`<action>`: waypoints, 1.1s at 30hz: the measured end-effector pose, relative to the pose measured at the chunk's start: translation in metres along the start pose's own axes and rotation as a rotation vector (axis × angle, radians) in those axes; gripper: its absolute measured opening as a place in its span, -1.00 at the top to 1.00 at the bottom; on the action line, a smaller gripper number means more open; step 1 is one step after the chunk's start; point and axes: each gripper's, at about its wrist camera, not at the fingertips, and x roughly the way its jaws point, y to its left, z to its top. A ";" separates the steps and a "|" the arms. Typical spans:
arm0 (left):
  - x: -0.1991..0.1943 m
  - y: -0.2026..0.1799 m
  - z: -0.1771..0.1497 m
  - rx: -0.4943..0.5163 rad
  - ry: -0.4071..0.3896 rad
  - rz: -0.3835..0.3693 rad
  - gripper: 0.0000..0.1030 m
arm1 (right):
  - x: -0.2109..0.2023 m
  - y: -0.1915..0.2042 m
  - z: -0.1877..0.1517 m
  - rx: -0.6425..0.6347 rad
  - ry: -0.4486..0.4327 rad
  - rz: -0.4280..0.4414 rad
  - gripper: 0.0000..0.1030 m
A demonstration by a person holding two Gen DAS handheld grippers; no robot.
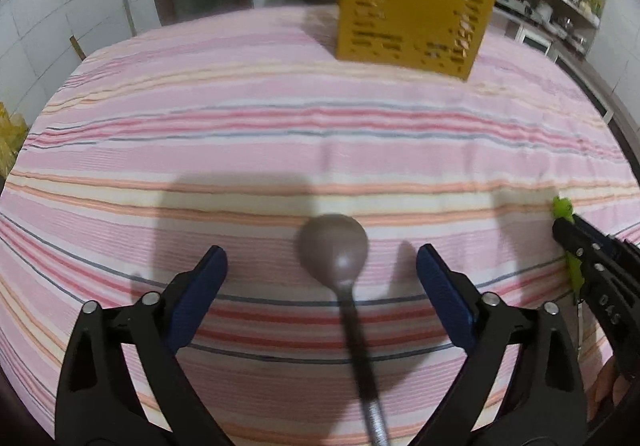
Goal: Organize utensils
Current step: 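Grasp the grey spoon with the left tool while the right tool grasps the green frog fork, then lift the grey spoon and frog fork up over the yellow holder with both tools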
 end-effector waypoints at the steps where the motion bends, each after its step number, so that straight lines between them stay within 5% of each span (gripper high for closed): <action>1: 0.002 -0.002 0.000 -0.002 0.004 0.012 -0.75 | 0.001 0.000 0.000 0.000 -0.003 0.001 0.66; 8: 0.000 -0.002 0.002 -0.075 -0.003 0.024 -0.27 | -0.001 0.000 -0.003 0.010 -0.005 0.015 0.61; 15: 0.000 -0.011 0.007 -0.015 0.025 0.012 0.28 | -0.001 0.000 -0.003 0.015 0.013 0.016 0.60; 33: 0.002 -0.004 0.018 0.015 0.053 -0.059 0.33 | 0.002 0.004 0.006 0.014 0.046 -0.003 0.69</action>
